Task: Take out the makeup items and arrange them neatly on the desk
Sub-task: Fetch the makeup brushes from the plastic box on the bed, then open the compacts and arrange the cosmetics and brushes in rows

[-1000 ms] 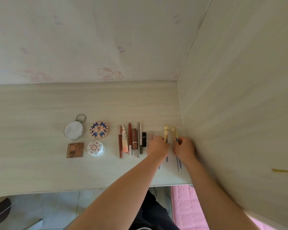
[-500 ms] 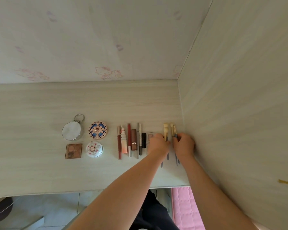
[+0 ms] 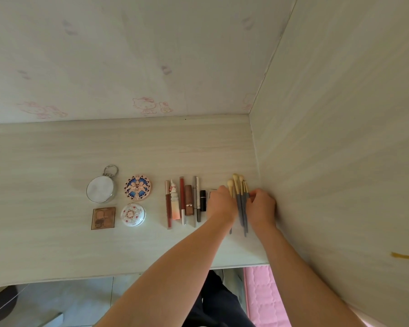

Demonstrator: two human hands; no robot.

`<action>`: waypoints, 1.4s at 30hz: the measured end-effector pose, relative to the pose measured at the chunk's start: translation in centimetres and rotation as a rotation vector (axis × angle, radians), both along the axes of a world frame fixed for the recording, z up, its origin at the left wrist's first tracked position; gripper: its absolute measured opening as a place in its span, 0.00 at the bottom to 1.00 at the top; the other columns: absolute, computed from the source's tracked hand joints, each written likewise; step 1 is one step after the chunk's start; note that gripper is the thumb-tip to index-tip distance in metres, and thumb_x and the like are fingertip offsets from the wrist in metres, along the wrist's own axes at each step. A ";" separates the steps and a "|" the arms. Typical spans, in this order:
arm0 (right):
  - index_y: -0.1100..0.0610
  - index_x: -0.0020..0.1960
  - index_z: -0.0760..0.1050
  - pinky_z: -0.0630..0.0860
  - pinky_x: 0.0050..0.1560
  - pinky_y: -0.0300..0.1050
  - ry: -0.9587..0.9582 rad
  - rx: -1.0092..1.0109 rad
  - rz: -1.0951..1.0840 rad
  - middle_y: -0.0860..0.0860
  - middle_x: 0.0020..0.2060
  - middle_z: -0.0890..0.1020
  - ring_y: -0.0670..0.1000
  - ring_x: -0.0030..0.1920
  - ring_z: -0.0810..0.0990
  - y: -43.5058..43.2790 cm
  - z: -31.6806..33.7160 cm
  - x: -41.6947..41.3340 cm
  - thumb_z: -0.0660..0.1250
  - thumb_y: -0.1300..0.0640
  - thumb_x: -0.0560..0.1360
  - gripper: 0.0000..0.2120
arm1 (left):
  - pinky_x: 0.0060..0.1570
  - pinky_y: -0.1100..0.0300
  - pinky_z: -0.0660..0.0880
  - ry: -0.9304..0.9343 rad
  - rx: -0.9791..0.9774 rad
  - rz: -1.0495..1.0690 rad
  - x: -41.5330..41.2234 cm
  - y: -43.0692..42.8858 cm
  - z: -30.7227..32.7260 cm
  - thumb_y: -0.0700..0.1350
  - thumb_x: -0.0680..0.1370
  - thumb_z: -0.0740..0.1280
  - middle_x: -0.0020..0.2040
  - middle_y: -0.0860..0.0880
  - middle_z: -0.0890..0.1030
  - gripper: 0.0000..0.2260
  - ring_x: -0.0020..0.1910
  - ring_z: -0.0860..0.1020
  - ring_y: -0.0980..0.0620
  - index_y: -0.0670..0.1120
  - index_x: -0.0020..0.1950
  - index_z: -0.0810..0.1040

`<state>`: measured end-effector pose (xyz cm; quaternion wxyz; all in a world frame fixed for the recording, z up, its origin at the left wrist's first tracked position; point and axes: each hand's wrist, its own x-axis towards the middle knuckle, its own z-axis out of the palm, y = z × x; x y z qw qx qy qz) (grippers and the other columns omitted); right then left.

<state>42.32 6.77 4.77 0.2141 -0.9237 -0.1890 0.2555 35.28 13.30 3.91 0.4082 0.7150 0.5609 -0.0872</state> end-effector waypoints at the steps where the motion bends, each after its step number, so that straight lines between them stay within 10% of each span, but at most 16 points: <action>1: 0.63 0.50 0.78 0.68 0.41 0.39 -0.013 -0.002 0.010 0.59 0.46 0.82 0.57 0.47 0.80 0.0 0.0 0.0 0.61 0.66 0.77 0.07 | 0.32 0.58 0.69 -0.002 0.008 -0.007 0.0 -0.1 0.0 0.40 0.79 0.62 0.45 0.45 0.76 0.02 0.40 0.76 0.47 0.42 0.49 0.72; 19: 0.63 0.60 0.74 0.75 0.52 0.49 -0.014 -0.071 0.287 0.59 0.54 0.80 0.59 0.54 0.78 -4.4 1.3 -2.0 0.59 0.62 0.78 0.12 | 0.41 0.54 0.77 -0.181 0.152 -0.080 -4.1 -1.3 2.5 0.40 0.79 0.57 0.52 0.44 0.81 0.15 0.45 0.80 0.47 0.43 0.65 0.73; 25: 0.60 0.62 0.71 0.72 0.52 0.45 -0.094 -0.097 0.495 0.56 0.57 0.77 0.56 0.57 0.75 -6.5 1.9 -3.4 0.57 0.60 0.78 0.14 | 0.34 0.53 0.78 -0.206 0.357 -0.197 -8.8 -2.9 2.9 0.43 0.80 0.56 0.38 0.49 0.80 0.12 0.36 0.78 0.51 0.48 0.61 0.74; 33: 0.58 0.69 0.66 0.69 0.65 0.45 -0.164 -0.088 0.707 0.55 0.63 0.72 0.54 0.64 0.70 -6.8 2.3 -7.4 0.56 0.57 0.79 0.18 | 0.49 0.58 0.76 -0.099 0.587 -0.178 -16.6 -4.5 3.8 0.44 0.80 0.58 0.60 0.50 0.78 0.15 0.59 0.75 0.52 0.49 0.67 0.72; 42: 0.58 0.73 0.62 0.63 0.71 0.47 -0.212 0.022 0.840 0.55 0.70 0.67 0.55 0.72 0.62 -4.6 3.6 -12.1 0.57 0.58 0.80 0.22 | 0.45 0.51 0.80 -0.061 0.688 -0.040 -25.7 -3.6 3.3 0.37 0.73 0.70 0.54 0.45 0.82 0.15 0.56 0.79 0.45 0.41 0.60 0.78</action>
